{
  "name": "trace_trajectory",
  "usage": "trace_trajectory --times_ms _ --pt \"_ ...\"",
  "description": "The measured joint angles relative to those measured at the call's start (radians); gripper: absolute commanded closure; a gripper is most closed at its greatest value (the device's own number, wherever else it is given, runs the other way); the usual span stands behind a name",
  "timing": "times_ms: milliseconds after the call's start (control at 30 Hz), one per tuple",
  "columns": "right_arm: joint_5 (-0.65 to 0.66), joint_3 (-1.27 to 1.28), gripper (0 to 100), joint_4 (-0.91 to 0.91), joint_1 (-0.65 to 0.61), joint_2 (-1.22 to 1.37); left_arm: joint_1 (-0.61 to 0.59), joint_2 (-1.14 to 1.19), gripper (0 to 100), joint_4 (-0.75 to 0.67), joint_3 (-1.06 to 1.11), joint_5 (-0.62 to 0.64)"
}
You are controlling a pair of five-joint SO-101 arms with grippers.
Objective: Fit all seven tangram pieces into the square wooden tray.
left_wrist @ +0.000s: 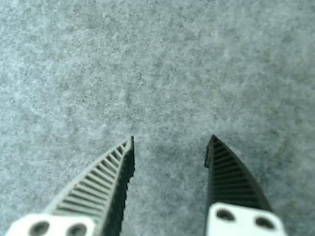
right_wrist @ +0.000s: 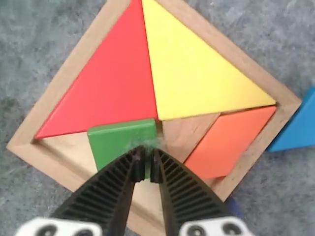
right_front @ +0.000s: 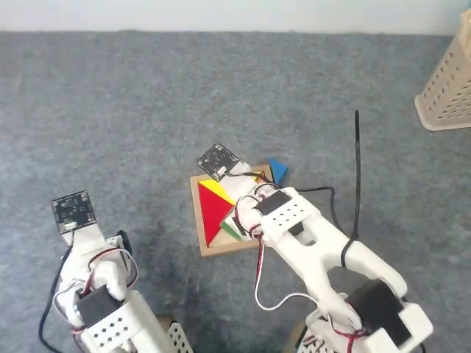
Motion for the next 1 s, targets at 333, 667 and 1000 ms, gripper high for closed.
trace_trajectory --times_ms 333,667,1000 --pt "0.000 -0.018 96.1 -0.029 0.008 0.034 0.000 0.000 77 0.000 0.000 0.000" --pt "0.000 -0.018 96.1 0.048 0.052 -0.021 0.000 0.000 77 0.000 0.000 0.000" --pt "0.000 -0.003 95.7 -0.094 -0.020 -0.086 0.000 0.000 77 0.000 0.000 0.000"
